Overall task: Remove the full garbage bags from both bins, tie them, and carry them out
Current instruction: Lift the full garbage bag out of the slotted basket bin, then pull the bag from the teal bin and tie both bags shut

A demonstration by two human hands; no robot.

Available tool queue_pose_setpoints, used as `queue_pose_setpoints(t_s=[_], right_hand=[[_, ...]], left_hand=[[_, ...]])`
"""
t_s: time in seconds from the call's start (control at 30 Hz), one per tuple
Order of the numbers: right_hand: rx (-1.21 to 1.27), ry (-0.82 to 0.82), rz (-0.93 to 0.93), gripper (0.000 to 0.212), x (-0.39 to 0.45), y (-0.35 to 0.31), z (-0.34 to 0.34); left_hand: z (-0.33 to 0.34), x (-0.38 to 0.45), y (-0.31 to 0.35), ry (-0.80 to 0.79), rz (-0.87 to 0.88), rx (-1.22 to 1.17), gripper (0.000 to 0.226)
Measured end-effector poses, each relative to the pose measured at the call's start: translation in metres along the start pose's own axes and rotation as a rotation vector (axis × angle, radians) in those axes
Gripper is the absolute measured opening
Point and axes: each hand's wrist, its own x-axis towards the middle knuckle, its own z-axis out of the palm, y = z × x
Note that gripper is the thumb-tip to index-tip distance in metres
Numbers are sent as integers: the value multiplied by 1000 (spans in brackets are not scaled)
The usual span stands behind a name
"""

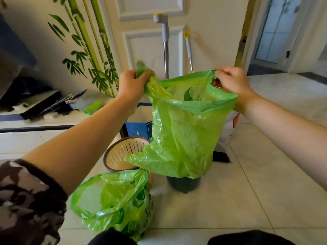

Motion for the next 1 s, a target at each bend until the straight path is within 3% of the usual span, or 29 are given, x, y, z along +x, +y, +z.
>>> queue_pose_setpoints(t_s=[0.17,0.27,0.43,0.7,0.8,1.0], right_hand=[[-24,-72,64,20,-30,5,-12],[-121,-100,60,31,-47,23,-16],[-349,-199,48,30,-64,73,-22],[-517,-377,372,21,-87,165,-23],[-570,-354,492,22,-86,199,-31],[-541,-167,765,19,-79,250,-45]], left_hand=[[-5,-25,-9,-68,-52,8,17],[-3,-44,-27,-116,-94,76,17],[3,-66,-75,-211,-230,133,14],[-1,-83,-156,-278,-550,372,26],[-6,-86,-181,-341,-631,415,14],[-26,-83,-220,-322,-673,522,8]])
